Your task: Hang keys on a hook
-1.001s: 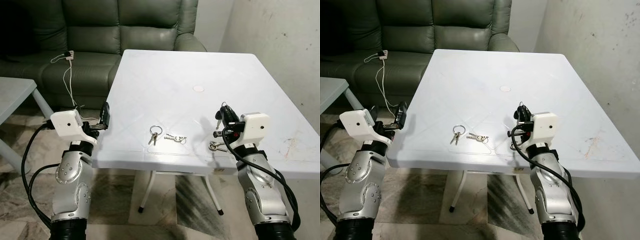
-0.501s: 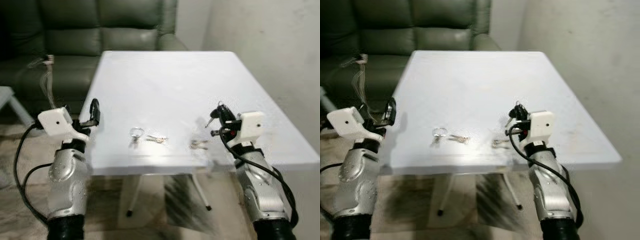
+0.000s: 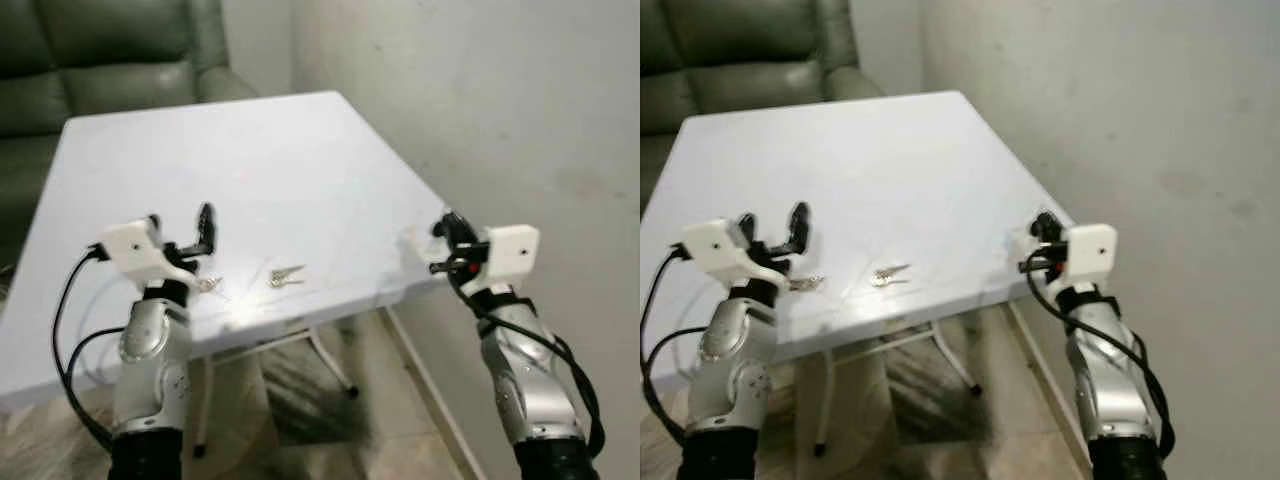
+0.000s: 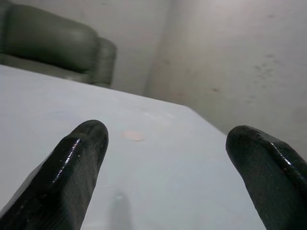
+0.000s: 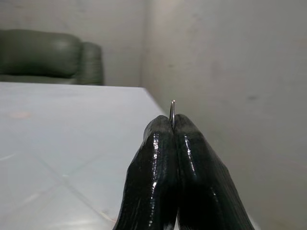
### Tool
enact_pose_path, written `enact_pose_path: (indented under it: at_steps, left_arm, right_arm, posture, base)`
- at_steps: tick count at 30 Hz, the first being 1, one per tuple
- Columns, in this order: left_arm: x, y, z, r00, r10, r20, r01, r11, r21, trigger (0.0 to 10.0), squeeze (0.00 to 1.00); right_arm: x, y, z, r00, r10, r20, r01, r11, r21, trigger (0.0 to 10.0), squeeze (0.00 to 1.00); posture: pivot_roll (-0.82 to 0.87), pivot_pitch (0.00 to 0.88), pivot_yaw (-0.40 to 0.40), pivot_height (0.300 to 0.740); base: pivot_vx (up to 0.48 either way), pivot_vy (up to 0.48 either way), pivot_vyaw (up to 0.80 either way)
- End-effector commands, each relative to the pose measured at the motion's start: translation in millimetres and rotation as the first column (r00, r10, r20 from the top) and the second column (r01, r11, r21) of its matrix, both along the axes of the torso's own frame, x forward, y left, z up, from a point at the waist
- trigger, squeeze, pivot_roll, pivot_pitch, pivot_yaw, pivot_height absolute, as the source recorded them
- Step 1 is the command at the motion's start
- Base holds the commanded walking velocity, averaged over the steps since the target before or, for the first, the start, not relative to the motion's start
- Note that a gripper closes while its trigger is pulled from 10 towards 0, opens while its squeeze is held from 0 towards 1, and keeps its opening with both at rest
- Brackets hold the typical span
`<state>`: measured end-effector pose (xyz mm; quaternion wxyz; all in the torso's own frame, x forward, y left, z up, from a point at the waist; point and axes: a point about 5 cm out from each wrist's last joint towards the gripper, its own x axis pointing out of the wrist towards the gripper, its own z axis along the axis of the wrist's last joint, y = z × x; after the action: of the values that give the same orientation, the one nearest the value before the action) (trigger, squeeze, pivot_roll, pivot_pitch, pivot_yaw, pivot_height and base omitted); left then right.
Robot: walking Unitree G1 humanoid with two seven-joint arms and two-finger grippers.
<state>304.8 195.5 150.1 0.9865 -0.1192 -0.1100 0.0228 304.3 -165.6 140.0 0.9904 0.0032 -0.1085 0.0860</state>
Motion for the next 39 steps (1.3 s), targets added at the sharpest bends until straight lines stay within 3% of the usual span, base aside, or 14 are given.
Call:
enact_pose_path:
  at_steps: [1,39]
  left_arm:
    - [-0.2,3.9,1.9,1.000,0.025,0.002,-0.025,1.000,0.004,10.0,0.00]
    - [-7.4,-3.9,-1.2,1.000,0.023,-0.007,-0.023,0.999,0.034,10.0,0.00]
  right_arm:
    - [0.9,1.5,3.3,1.000,0.007,0.012,-0.007,1.000,0.002,10.0,0.00]
    - [-5.3,-3.0,-0.2,1.000,-0.017,-0.006,0.017,1.000,0.004,10.0,0.00]
  posture:
    - [0.01,0.000,-0.045,0.740]
    - [0.01,0.000,-0.055,0.740]
  base:
    - [0.000,0.000,-0.74]
    - [0.000,0.000,-0.74]
